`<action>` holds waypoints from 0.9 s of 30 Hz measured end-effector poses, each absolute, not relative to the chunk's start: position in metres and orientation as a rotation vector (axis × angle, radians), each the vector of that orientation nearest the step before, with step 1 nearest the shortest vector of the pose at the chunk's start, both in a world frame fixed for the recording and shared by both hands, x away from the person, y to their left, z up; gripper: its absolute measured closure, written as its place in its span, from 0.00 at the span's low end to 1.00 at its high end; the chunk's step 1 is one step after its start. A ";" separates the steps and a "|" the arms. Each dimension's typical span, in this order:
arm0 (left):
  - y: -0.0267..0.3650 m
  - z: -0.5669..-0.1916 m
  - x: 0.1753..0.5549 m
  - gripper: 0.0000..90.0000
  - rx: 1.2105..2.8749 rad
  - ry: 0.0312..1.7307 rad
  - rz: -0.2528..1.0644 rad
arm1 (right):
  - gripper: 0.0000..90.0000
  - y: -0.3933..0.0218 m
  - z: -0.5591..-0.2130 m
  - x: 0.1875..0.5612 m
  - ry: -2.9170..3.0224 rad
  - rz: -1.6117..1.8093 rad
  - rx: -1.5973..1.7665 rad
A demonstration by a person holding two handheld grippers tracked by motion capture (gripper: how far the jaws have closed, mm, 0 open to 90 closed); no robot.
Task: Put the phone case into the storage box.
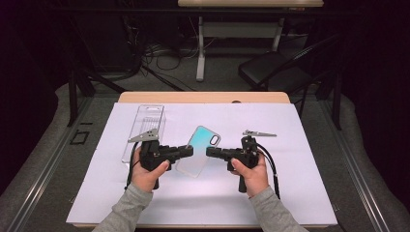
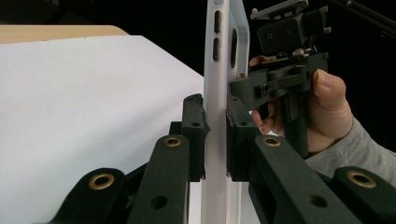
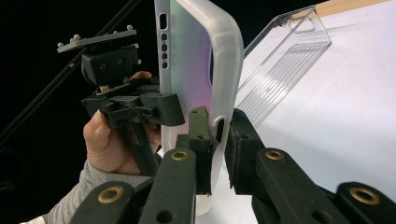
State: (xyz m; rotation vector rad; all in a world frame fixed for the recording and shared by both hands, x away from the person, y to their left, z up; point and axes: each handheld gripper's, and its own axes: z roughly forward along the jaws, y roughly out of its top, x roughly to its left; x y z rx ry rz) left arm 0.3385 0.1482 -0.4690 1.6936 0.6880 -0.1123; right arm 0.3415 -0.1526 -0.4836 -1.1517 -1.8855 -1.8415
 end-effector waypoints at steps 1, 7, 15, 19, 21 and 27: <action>0.148 -0.469 0.338 0.90 1.693 0.688 -0.112 | 0.91 -0.153 -0.484 0.342 -1.887 -1.845 -1.149; 0.149 -0.469 0.339 0.89 1.692 0.693 -0.113 | 0.91 -0.152 -0.483 0.341 -1.883 -1.848 -1.154; 0.148 -0.469 0.339 0.87 1.692 0.696 -0.102 | 0.91 -0.151 -0.483 0.340 -1.885 -1.853 -1.156; 0.148 -0.469 0.339 0.82 1.690 0.693 -0.105 | 0.91 -0.152 -0.483 0.340 -1.892 -1.852 -1.161; 0.148 -0.469 0.340 0.80 1.686 0.691 -0.105 | 0.91 -0.152 -0.483 0.340 -1.898 -1.849 -1.162; 0.149 -0.470 0.341 0.71 1.674 0.700 -0.085 | 0.91 -0.153 -0.483 0.341 -1.911 -1.849 -1.175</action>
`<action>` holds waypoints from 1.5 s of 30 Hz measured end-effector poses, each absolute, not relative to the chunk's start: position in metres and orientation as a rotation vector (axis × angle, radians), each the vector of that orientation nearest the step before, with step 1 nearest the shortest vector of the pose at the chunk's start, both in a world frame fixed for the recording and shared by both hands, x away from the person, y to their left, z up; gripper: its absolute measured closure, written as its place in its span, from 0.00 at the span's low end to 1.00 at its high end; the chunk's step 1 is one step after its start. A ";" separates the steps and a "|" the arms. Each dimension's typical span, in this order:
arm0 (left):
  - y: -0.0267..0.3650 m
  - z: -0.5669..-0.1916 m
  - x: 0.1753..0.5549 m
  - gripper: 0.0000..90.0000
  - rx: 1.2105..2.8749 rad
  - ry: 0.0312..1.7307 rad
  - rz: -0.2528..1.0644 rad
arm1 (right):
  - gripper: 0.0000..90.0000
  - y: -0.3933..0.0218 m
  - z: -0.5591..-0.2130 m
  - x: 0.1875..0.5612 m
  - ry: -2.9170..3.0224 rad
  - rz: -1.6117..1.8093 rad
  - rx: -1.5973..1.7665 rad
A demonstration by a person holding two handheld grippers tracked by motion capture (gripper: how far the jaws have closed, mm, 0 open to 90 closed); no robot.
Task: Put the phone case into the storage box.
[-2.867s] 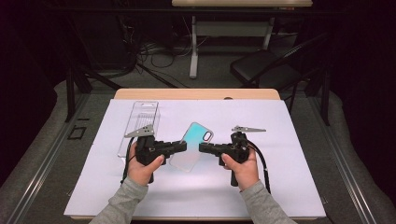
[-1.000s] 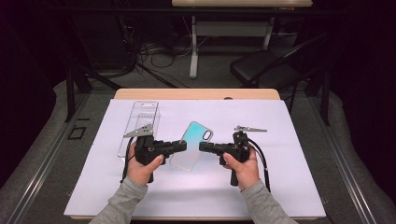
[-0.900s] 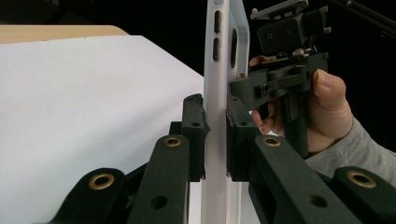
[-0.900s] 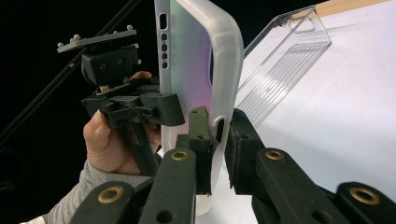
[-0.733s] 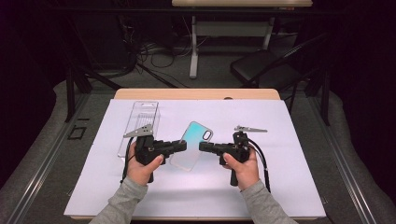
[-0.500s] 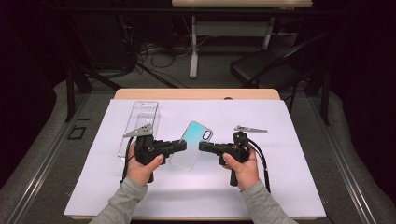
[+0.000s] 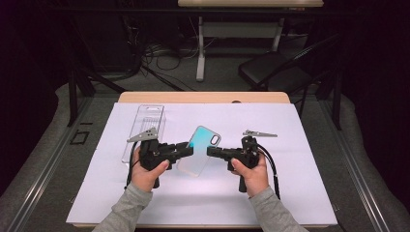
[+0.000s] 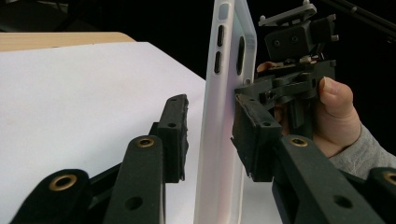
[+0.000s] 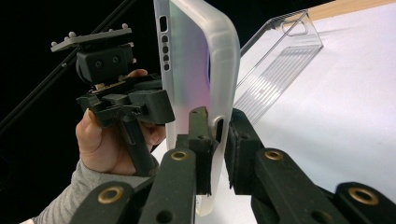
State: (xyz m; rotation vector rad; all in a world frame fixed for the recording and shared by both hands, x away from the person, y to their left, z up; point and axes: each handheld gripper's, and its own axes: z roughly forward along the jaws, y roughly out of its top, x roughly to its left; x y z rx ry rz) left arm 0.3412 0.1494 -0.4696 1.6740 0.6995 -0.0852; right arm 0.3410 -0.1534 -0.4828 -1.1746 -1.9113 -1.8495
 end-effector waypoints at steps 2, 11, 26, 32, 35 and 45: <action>0.149 -0.470 0.342 0.68 1.675 0.704 -0.068 | 0.91 -0.154 -0.482 0.341 -1.916 -1.849 -1.184; 0.153 -0.464 0.341 0.63 1.673 0.725 -0.007 | 0.91 -0.156 -0.481 0.341 -1.947 -1.844 -1.200; 0.157 -0.456 0.341 0.57 1.732 0.737 0.019 | 0.91 -0.157 -0.476 0.340 -2.013 -1.835 -1.212; 0.158 -0.453 0.341 0.54 1.753 0.738 0.021 | 0.91 -0.157 -0.473 0.338 -2.063 -1.832 -1.226; 0.158 -0.452 0.341 0.52 1.757 0.736 0.049 | 0.91 -0.158 -0.471 0.337 -2.099 -1.831 -1.232; 0.158 -0.450 0.340 0.49 1.796 0.734 0.117 | 0.91 -0.154 -0.465 0.332 -2.249 -1.802 -1.250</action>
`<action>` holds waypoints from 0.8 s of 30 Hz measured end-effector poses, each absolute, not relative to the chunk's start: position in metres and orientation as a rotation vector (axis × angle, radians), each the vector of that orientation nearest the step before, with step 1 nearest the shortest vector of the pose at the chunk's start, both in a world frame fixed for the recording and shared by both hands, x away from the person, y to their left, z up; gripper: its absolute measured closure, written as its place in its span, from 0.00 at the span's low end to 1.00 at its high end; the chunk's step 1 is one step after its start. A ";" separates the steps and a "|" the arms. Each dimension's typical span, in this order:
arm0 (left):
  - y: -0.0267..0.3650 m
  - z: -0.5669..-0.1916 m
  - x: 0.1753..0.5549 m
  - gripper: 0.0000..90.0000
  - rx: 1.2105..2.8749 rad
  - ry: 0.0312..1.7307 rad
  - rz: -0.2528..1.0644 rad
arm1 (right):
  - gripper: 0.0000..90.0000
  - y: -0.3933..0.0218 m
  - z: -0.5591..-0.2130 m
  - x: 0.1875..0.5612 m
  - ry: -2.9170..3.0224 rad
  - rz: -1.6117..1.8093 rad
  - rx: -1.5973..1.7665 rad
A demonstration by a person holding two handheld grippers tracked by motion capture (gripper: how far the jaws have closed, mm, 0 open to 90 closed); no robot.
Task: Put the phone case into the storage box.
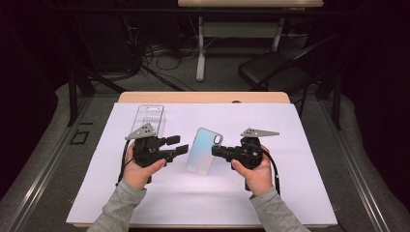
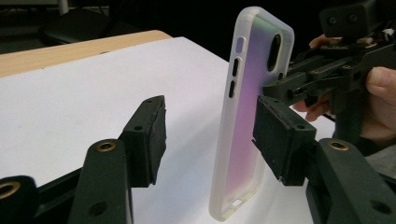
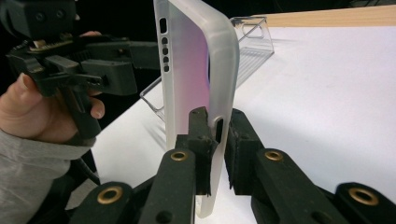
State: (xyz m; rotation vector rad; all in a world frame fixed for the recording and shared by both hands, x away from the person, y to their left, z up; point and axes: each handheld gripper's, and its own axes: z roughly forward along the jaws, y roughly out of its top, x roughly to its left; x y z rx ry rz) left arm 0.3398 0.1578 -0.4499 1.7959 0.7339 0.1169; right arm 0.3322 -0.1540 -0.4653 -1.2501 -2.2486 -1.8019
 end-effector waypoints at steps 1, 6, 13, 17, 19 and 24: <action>0.158 -0.449 0.340 0.48 1.806 0.738 0.124 | 0.91 -0.154 -0.465 0.332 -2.263 -1.801 -1.247; 0.157 -0.448 0.338 0.45 1.832 0.748 0.191 | 0.91 -0.152 -0.465 0.331 -2.312 -1.786 -1.258; 0.155 -0.446 0.336 0.45 1.874 0.743 0.264 | 0.91 -0.150 -0.463 0.329 -2.364 -1.773 -1.260; 0.154 -0.444 0.334 0.45 1.889 0.735 0.292 | 0.91 -0.150 -0.463 0.329 -2.384 -1.764 -1.264; 0.154 -0.443 0.333 0.45 1.891 0.727 0.309 | 0.91 -0.150 -0.463 0.329 -2.393 -1.763 -1.266; 0.152 -0.440 0.330 0.45 1.892 0.713 0.328 | 0.91 -0.149 -0.463 0.328 -2.408 -1.755 -1.269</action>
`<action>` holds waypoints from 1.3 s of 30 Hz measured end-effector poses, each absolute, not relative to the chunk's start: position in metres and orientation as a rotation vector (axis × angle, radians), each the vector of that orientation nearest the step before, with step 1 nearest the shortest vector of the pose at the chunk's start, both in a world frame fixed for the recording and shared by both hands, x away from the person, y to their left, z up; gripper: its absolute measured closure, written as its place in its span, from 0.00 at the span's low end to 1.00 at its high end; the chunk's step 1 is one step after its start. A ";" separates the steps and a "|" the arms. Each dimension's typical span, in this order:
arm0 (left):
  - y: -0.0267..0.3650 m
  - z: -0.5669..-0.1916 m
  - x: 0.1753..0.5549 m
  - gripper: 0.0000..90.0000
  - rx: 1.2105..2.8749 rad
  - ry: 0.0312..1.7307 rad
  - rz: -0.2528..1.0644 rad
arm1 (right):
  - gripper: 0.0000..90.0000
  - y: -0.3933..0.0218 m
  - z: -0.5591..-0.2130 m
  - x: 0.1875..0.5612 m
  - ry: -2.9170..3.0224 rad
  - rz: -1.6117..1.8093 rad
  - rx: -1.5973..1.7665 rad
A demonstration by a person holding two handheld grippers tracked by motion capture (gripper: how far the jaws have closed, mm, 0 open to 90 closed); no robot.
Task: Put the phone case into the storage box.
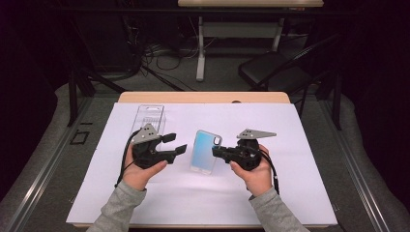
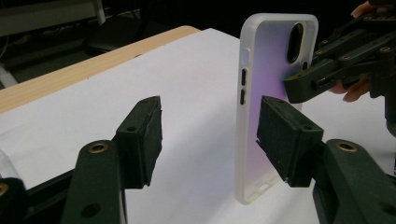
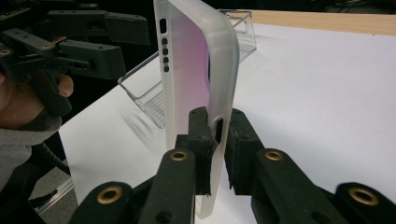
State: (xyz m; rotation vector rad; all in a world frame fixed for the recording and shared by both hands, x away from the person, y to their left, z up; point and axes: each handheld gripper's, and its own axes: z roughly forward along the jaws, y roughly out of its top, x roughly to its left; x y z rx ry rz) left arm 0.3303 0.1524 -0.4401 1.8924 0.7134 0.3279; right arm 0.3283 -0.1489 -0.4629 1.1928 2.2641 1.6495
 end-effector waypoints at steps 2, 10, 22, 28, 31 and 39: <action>0.152 -0.439 0.329 0.45 1.895 0.710 0.340 | 0.91 -0.148 -0.463 0.328 2.264 1.641 1.187; 0.148 -0.436 0.323 0.47 1.907 0.693 0.399 | 0.91 -0.142 -0.462 0.324 2.284 1.593 1.156; 0.141 -0.434 0.318 0.49 1.939 0.656 0.467 | 0.91 -0.133 -0.464 0.320 2.315 1.525 1.135; 0.138 -0.435 0.316 0.51 1.951 0.647 0.485 | 0.91 -0.129 -0.465 0.318 2.323 1.508 1.129; 0.136 -0.435 0.315 0.52 1.959 0.637 0.493 | 0.91 -0.127 -0.465 0.317 2.336 1.494 1.119; 0.133 -0.435 0.312 0.54 1.970 0.610 0.515 | 0.91 -0.122 -0.466 0.315 2.341 1.472 1.100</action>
